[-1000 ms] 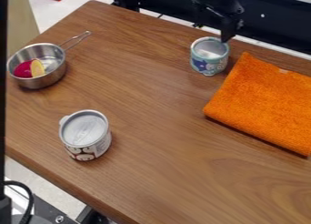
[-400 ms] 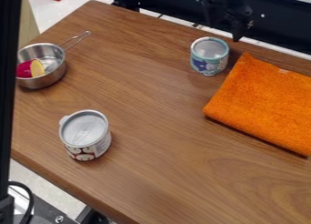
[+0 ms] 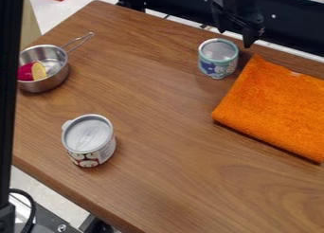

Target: Moved blue object near other object on the middle of the table

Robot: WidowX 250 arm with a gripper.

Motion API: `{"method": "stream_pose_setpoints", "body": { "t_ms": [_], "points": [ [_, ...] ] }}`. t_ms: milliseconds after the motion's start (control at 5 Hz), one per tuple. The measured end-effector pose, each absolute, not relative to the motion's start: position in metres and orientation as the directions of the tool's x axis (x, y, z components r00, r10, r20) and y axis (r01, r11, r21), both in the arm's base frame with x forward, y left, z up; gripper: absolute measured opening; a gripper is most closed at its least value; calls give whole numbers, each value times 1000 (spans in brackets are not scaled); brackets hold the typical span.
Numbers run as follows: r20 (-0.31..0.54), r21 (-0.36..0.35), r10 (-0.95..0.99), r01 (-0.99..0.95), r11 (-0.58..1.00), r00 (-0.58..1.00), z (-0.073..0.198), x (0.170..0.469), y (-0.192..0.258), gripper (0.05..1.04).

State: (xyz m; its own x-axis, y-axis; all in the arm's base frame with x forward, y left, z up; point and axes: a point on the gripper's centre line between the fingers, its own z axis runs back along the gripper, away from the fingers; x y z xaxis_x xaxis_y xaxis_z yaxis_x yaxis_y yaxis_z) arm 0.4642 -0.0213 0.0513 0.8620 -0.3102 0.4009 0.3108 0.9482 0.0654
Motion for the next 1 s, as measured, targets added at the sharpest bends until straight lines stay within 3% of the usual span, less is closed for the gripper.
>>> {"method": "stream_pose_setpoints", "body": {
  "t_ms": [400,1000],
  "points": [
    [398,87,-295,284,955,869,43,465,-19,995],
    [307,116,-171,141,983,936,22,443,0,995]
  ]
}}
